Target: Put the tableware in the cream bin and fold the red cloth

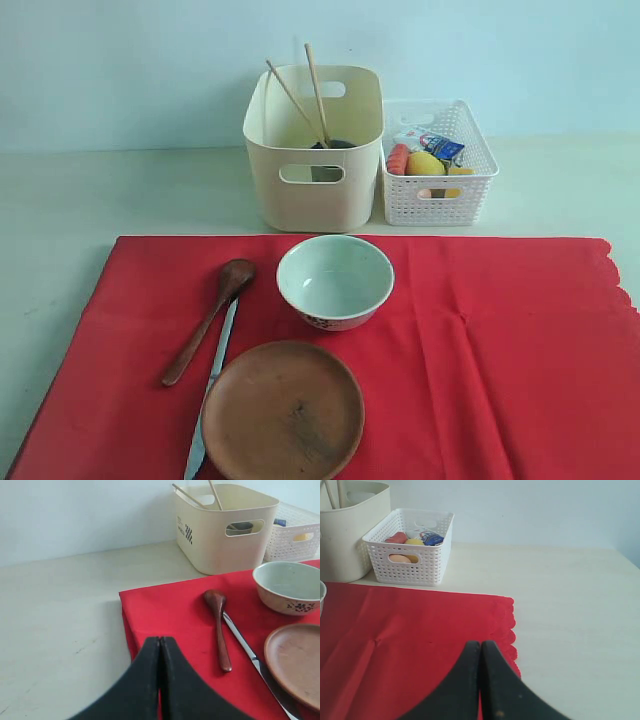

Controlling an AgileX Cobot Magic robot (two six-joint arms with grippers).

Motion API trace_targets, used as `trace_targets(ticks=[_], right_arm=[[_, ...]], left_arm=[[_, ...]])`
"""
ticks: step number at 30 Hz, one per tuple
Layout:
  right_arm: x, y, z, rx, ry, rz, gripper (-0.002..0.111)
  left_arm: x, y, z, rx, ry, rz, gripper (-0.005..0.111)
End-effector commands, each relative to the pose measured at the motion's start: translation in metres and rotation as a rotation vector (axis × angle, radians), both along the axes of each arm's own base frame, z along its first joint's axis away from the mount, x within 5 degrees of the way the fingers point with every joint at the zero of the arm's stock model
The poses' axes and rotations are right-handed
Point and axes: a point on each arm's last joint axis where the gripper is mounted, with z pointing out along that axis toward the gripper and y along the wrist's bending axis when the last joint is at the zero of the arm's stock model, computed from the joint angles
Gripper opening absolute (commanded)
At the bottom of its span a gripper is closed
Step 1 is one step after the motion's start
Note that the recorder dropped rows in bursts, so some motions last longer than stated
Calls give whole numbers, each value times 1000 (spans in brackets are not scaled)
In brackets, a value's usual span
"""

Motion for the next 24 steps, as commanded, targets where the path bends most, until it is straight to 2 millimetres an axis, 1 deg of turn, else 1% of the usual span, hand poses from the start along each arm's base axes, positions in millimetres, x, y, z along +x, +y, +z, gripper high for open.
trace_targets(ticks=[1, 10, 12, 14, 16, 17, 18, 21, 24], right_arm=[[0, -1, 0, -8, -12, -6, 0], [0, -1, 0, -8, -12, -6, 0], [0, -1, 0, -8, -12, -6, 0], [0, 0, 0, -1, -12, -6, 0], [0, 0, 0, -1, -12, -6, 0], [0, 0, 0, -1, -12, -6, 0], [0, 0, 0, -1, -12, -6, 0], [0, 0, 0, -1, -12, -6, 0], [0, 0, 0, -1, -12, -6, 0]], left_arm=[[0, 0, 0, -1, -8, 4, 0], [0, 0, 0, -1, -8, 4, 0], [-1, 0, -4, 10, 33, -1, 0], [-3, 0, 6, 12, 39, -6, 0], [-6, 1, 23, 6, 14, -10, 0], [-8, 1, 36, -1, -17, -11, 0], [-8, 1, 43, -4, -27, -11, 0], [-4, 0, 74, -7, -39, -11, 0], [1, -1, 91, -7, -40, -11, 0]])
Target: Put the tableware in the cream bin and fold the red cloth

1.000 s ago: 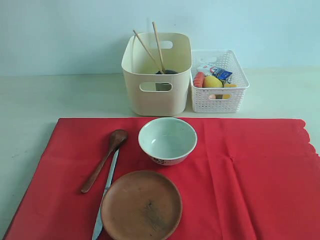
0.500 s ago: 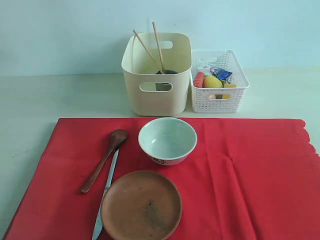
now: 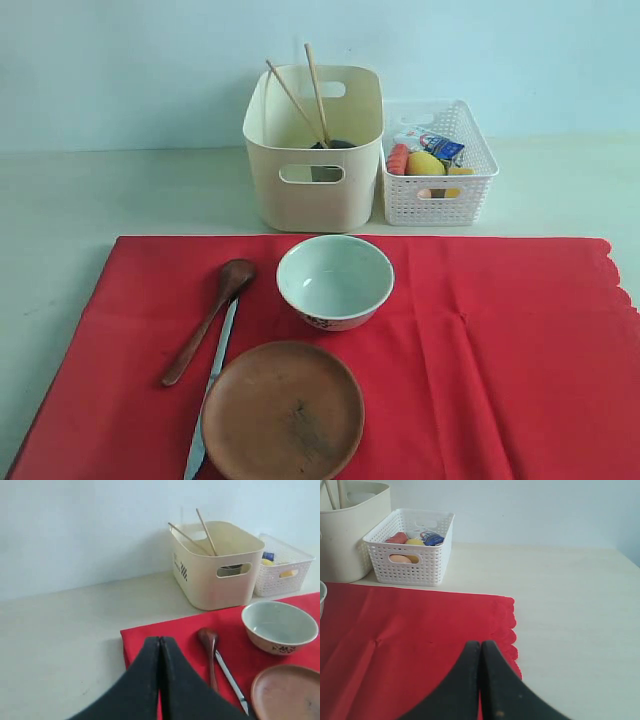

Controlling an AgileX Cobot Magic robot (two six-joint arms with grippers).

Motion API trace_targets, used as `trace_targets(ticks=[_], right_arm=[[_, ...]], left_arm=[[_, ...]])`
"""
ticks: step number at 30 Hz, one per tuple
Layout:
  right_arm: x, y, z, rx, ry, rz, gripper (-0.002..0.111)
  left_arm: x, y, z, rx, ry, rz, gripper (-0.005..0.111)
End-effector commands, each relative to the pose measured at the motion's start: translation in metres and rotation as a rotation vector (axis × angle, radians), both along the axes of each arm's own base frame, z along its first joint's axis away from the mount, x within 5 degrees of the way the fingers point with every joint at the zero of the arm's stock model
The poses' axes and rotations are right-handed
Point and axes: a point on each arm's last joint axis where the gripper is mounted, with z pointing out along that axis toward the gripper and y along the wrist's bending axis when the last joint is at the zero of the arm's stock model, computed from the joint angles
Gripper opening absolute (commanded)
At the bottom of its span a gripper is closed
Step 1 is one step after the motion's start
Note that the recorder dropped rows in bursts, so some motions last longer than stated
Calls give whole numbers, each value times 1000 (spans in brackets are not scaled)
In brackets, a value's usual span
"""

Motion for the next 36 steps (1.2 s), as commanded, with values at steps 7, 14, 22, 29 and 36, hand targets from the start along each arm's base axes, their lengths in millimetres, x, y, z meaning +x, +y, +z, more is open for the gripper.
trace_targets(ticks=[7, 14, 22, 29, 36], right_arm=[[0, 0, 0, -1, -12, -6, 0], [0, 0, 0, -1, -12, -6, 0], [0, 0, 0, -1, -12, -6, 0], [0, 0, 0, -1, -12, -6, 0], [0, 0, 0, -1, -12, -6, 0]], left_arm=[[17, -4, 48, 4, 3, 3, 0], [36, -9, 68, 14, 42, 3, 0], [44, -11, 74, 15, 56, 3, 0], [44, -11, 74, 15, 56, 3, 0], [44, -11, 75, 12, 49, 4, 0]])
